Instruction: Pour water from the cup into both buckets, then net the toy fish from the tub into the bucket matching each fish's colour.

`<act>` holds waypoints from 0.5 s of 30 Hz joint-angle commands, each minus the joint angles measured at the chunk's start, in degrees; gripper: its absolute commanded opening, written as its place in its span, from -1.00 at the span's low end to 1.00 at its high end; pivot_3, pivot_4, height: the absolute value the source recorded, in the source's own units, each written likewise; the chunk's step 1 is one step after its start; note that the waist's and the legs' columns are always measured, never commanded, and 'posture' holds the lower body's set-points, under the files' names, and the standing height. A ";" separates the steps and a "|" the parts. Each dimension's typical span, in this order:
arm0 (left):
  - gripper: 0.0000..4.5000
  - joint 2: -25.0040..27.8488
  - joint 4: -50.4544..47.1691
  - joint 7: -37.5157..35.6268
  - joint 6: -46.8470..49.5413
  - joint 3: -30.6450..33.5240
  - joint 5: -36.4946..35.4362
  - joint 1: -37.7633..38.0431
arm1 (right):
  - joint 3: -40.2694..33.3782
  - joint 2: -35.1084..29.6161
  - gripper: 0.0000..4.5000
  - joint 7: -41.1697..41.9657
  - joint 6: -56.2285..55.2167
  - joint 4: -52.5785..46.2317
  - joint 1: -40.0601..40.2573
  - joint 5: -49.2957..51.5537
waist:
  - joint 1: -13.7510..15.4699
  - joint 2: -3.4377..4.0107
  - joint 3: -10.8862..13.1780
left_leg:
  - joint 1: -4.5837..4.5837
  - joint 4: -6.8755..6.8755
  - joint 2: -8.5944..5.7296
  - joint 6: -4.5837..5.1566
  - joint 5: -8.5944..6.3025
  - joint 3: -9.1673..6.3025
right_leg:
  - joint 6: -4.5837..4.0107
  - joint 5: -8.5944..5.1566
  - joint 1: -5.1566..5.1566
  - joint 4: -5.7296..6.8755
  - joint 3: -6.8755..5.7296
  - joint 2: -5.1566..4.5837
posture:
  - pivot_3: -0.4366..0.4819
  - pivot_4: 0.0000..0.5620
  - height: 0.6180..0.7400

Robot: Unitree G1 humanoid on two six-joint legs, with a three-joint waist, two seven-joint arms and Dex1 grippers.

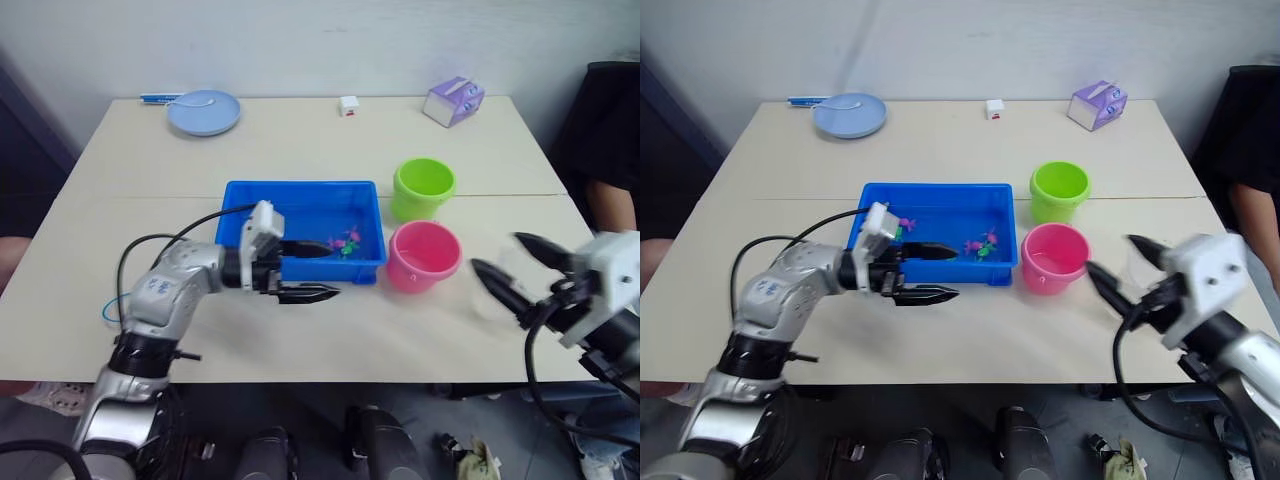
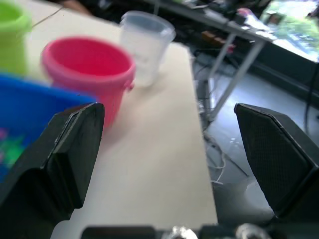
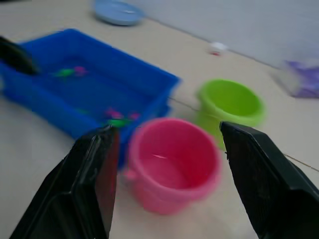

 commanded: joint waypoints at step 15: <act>1.00 2.55 -19.97 13.49 -0.24 34.88 -2.40 47.80 | 32.63 8.92 0.97 27.24 -8.24 24.67 -34.46 -13.87 | 2.22 -0.32 0.01 | -0.30 0.11 -0.14 0.23 -0.22 -0.20 | 0.05 0.03 0.04 -0.41 -0.26 -0.40 | -0.05 -0.47 0.99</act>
